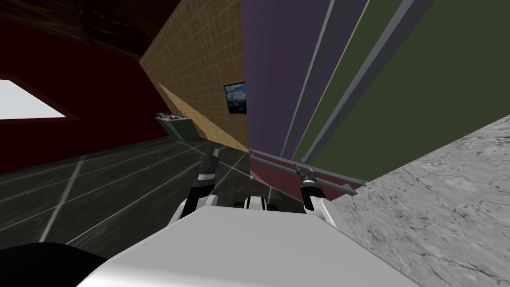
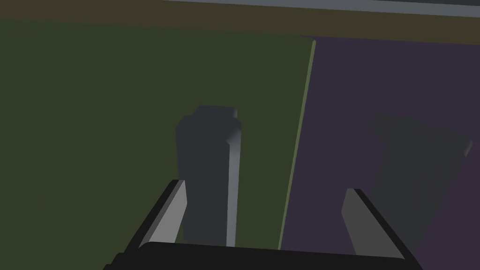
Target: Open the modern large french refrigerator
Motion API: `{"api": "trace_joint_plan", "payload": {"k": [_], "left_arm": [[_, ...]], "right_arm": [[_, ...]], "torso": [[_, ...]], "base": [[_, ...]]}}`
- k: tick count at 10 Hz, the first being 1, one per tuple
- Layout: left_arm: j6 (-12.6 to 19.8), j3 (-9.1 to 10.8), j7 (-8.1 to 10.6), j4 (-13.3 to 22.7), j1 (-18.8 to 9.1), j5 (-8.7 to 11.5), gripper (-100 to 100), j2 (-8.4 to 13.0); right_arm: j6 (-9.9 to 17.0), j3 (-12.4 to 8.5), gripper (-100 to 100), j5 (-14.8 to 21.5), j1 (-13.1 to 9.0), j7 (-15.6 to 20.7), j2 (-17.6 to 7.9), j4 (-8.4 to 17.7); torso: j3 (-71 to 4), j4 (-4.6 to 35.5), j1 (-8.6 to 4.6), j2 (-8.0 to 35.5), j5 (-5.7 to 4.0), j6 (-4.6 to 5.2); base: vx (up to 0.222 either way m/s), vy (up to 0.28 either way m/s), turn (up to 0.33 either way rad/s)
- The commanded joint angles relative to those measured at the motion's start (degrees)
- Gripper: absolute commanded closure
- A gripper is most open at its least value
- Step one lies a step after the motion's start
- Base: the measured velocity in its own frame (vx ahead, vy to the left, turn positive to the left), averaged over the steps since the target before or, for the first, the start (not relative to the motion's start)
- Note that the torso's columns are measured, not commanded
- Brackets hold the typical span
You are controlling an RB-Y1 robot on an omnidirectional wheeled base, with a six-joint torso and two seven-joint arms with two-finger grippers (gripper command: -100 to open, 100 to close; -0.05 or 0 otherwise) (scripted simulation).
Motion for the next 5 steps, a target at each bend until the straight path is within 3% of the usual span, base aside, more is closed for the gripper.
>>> {"api": "trace_joint_plan", "payload": {"k": [1,5], "left_arm": [[0.0,0.0,0.0,0.0,0.0,0.0,0,0.0],[0.0,0.0,0.0,0.0,0.0,0.0,0,0.0]], "right_arm": [[1.37,-0.67,-100,3.92,-0.62,0.06,0.6,1.51],[4.11,-1.62,-100,10.11,-2.16,0.08,1.12,4.29]], "torso": [[-0.01,0.0,0.0,0.0,0.0,0.02],[0.0,0.0,0.0,0.01,0.0,0.01]], "base": [[0.032,0.026,0.09],[0.028,0.028,0.131]]}}
